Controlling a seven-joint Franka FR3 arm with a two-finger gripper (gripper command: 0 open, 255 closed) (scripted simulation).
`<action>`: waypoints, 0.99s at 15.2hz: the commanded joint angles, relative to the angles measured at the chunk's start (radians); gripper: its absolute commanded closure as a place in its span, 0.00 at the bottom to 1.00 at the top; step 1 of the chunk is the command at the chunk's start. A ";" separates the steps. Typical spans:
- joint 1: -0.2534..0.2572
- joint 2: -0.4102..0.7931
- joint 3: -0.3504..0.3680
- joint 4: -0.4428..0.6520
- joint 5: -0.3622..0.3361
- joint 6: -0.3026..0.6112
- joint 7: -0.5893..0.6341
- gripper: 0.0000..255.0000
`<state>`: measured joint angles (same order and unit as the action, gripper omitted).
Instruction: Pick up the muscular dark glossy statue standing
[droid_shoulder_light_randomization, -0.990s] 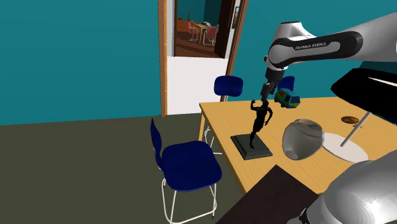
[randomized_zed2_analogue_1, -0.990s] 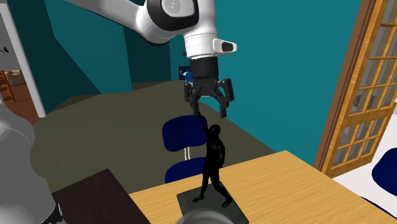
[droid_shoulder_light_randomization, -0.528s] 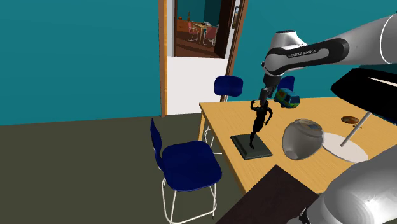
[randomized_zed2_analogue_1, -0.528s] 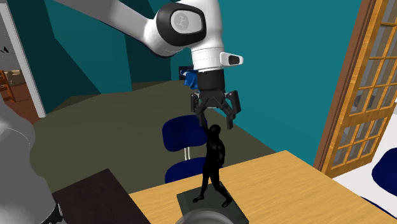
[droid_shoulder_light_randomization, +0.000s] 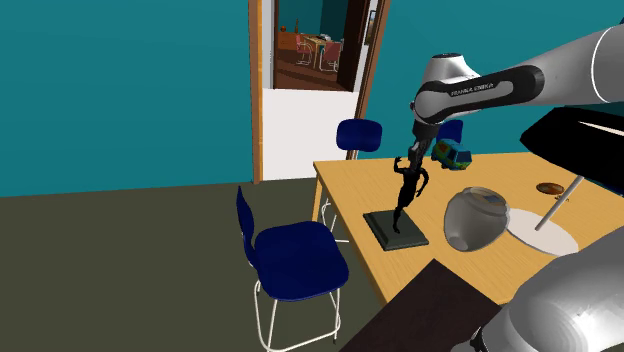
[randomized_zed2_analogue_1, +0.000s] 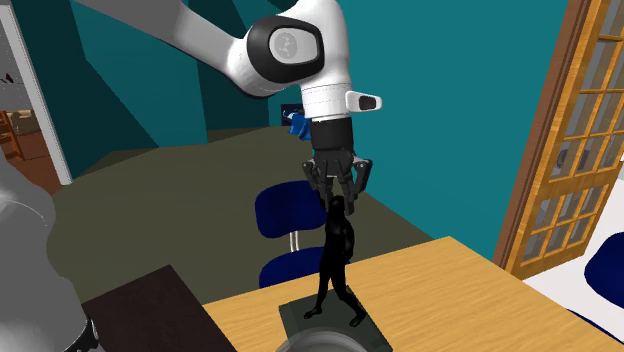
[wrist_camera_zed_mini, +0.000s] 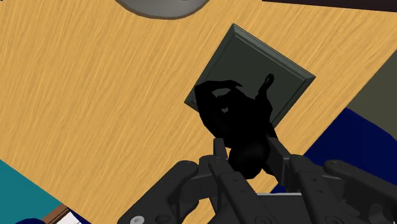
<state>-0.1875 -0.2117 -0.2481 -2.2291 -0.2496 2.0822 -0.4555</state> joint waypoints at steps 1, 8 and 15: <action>0.000 0.001 0.000 -0.002 0.000 0.000 0.000 1.00; 0.001 -0.014 0.003 0.026 0.002 -0.041 -0.005 1.00; 0.004 -0.032 0.009 0.102 0.008 -0.135 -0.019 1.00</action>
<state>-0.1833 -0.2403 -0.2394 -2.1415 -0.2418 1.9631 -0.4714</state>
